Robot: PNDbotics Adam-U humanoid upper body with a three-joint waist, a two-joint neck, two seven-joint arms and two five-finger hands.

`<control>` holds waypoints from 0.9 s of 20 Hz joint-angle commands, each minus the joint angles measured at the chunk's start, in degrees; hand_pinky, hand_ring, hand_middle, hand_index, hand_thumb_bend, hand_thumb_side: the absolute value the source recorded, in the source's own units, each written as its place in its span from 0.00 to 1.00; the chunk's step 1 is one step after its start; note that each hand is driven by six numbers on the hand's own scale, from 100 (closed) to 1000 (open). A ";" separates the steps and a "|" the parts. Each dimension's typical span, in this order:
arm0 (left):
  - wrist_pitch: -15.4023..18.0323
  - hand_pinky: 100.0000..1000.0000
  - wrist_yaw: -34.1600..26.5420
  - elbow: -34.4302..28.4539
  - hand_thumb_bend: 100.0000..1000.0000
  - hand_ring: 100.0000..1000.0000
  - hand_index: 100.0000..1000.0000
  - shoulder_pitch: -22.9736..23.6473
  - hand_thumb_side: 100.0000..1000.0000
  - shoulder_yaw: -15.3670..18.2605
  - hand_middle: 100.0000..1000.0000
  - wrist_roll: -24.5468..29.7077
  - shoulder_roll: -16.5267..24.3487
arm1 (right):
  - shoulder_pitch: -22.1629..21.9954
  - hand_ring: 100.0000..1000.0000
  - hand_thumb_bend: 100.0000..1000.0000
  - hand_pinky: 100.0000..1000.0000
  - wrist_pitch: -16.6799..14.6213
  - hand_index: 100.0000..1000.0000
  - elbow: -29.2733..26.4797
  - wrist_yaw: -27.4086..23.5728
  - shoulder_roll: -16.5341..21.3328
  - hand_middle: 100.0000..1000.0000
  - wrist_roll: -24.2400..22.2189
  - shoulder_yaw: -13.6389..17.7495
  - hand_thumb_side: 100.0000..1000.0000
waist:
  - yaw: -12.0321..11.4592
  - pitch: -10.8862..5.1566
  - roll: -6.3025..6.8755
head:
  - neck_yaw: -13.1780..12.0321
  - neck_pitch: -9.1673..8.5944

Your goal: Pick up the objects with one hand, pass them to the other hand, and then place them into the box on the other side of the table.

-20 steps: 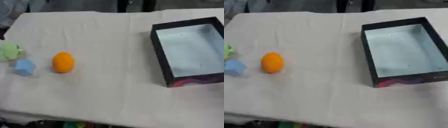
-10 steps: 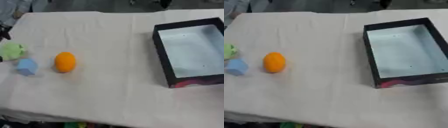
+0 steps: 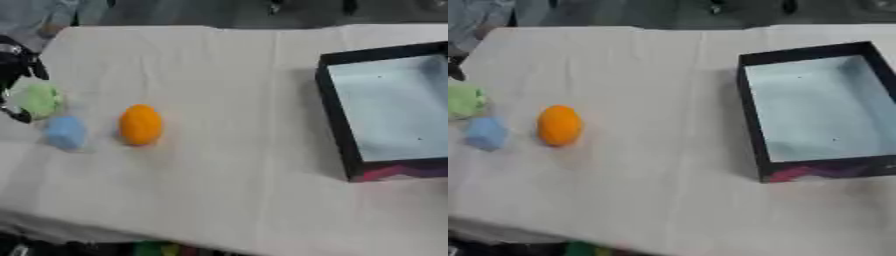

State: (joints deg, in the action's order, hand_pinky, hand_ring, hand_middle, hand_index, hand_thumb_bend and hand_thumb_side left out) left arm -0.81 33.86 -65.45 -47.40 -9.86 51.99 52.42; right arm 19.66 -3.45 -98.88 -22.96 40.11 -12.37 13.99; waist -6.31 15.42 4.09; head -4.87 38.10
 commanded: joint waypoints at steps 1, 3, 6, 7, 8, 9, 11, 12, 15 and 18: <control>0.48 0.84 0.35 0.51 0.65 0.80 0.76 -1.28 0.00 -0.29 0.73 -0.03 1.11 | 0.74 1.00 0.82 0.97 0.14 1.00 -1.07 0.35 1.24 1.00 0.21 0.39 0.25 | 0.09 -0.75 -0.23 | 0.09 -0.67; 0.72 0.84 0.74 1.00 0.65 0.80 0.76 -1.37 0.00 -0.58 0.73 -0.03 0.83 | 0.77 1.00 0.82 0.97 0.14 1.00 -1.16 0.33 1.25 1.00 0.31 0.40 0.25 | 0.17 -0.66 -0.27 | 0.32 -0.51; 1.06 0.84 1.13 1.71 0.65 0.80 0.75 -1.46 0.00 -0.92 0.73 -0.03 0.45 | 0.77 1.00 0.82 0.97 0.08 1.00 -1.34 0.28 1.24 1.00 0.36 0.38 0.25 | 0.30 -0.50 -0.32 | 0.70 -0.30; 1.17 0.84 1.21 1.90 0.65 0.80 0.75 -1.47 0.00 -1.04 0.73 -0.03 0.35 | 0.77 1.00 0.82 0.97 0.07 1.00 -1.38 0.31 1.22 1.00 0.34 0.39 0.25 | 0.34 -0.43 -0.33 | 0.88 -0.23; 1.28 0.84 1.26 2.10 0.65 0.80 0.76 -1.46 0.00 -1.16 0.73 -0.03 0.24 | 0.77 1.00 0.82 0.97 0.07 1.00 -1.40 0.34 1.20 1.00 0.34 0.39 0.25 | 0.38 -0.36 -0.35 | 1.05 -0.16; 1.37 0.84 1.30 2.31 0.65 0.80 0.76 -1.44 0.00 -1.26 0.73 -0.03 0.17 | 0.77 1.00 0.82 0.97 0.06 1.00 -1.43 0.36 1.18 1.00 0.34 0.40 0.25 | 0.42 -0.30 -0.36 | 1.20 -0.08; 1.49 0.84 1.38 2.68 0.65 0.80 0.76 -1.39 0.00 -1.42 0.73 -0.03 0.04 | 0.78 1.00 0.82 0.97 0.03 1.00 -1.49 0.43 1.14 1.00 0.34 0.42 0.24 | 0.49 -0.18 -0.38 | 1.39 0.01; 1.52 0.84 1.42 2.84 0.65 0.80 0.76 -1.35 0.00 -1.47 0.73 -0.03 -0.02 | 0.79 1.00 0.83 0.97 0.02 1.00 -1.52 0.46 1.12 1.00 0.34 0.42 0.24 | 0.52 -0.09 -0.39 | 1.48 0.04; 1.55 0.84 1.73 3.36 0.65 0.80 0.77 -1.24 0.00 -1.61 0.74 -0.03 -0.25 | 0.79 1.00 0.83 0.97 0.02 1.00 -1.57 0.63 1.01 1.00 0.22 0.40 0.24 | 0.60 0.17 -0.41 | 1.48 -0.01; 1.62 0.84 2.15 4.11 0.65 0.80 0.77 -1.25 0.00 -1.82 0.74 -0.03 -0.62 | 0.71 1.00 0.83 0.97 -0.05 1.00 -1.64 0.84 0.96 1.00 0.07 0.36 0.23 | 0.65 0.40 -0.45 | 1.34 -0.39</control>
State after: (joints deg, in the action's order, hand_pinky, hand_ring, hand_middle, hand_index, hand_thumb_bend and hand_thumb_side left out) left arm 0.64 35.57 -61.43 -47.71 -11.93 51.96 50.30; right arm 19.68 -3.39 -99.28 -22.41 39.89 -12.25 13.99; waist -5.68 15.87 4.09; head -3.47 38.12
